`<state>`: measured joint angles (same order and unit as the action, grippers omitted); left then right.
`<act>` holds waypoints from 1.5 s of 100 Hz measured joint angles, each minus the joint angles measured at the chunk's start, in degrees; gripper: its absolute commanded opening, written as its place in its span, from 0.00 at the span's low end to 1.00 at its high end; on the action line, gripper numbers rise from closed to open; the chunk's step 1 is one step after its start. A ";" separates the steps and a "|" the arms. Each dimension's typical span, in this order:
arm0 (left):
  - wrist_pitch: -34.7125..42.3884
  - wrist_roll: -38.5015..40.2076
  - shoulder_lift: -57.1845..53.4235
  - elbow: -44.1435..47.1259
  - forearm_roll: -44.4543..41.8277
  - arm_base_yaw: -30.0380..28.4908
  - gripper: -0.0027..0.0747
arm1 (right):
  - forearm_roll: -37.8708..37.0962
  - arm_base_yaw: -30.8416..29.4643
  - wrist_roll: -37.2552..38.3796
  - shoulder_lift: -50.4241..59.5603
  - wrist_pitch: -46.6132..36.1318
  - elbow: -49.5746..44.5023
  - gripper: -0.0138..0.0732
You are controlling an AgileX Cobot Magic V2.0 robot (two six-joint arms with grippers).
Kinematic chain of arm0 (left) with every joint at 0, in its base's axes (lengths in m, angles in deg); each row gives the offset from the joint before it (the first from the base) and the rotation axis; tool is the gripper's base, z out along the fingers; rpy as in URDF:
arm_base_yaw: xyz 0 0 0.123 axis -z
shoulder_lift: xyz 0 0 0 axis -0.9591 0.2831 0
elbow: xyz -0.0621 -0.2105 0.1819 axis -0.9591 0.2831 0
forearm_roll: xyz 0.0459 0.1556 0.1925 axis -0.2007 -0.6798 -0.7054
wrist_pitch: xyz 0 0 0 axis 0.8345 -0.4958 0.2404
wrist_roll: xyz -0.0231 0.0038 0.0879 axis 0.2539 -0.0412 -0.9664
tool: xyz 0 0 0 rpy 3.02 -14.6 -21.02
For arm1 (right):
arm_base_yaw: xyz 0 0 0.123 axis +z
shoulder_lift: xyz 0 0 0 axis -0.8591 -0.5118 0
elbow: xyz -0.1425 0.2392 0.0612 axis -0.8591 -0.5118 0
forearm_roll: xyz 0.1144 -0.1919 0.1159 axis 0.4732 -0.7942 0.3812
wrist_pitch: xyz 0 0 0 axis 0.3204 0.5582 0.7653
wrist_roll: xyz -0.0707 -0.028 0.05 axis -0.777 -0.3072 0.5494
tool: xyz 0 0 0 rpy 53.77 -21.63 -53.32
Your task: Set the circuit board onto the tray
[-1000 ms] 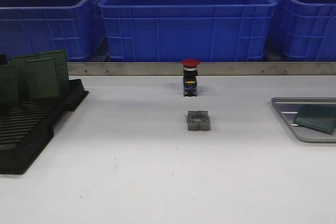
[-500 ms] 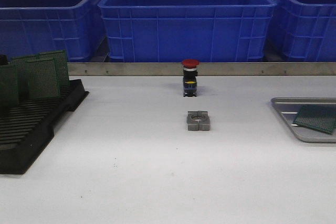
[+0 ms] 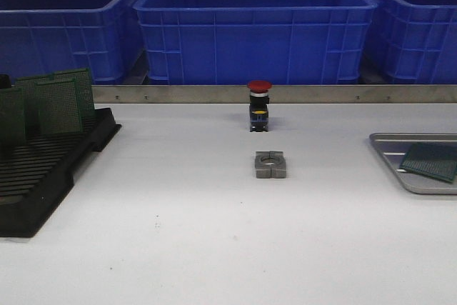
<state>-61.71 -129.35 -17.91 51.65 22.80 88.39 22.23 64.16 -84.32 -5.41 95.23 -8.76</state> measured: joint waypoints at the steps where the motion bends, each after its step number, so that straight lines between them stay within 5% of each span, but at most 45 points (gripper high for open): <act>1: 0.00 0.00 -0.12 0.13 0.00 0.00 0.01 | 0.00 0.00 0.00 0.00 0.00 0.00 0.03; 61: 0.00 0.00 -0.21 0.25 0.00 -0.10 0.01 | 0.00 0.00 0.00 0.00 0.36 0.00 0.03; 80: 5.41 0.78 -0.21 2.81 0.25 -0.94 0.01 | 0.00 0.00 0.00 0.00 0.46 0.00 0.03; 116: 6.91 43.69 -7.01 12.24 -39.04 -6.30 0.01 | 0.00 0.00 0.00 0.00 0.46 0.00 0.03; 150: 3.83 50.91 -14.25 20.07 -43.27 -10.45 0.01 | 0.00 0.00 0.00 0.00 0.59 -0.09 0.03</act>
<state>-57.88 -78.45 -32.16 71.73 -20.47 77.95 22.23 64.16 -84.32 -5.41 95.81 -8.86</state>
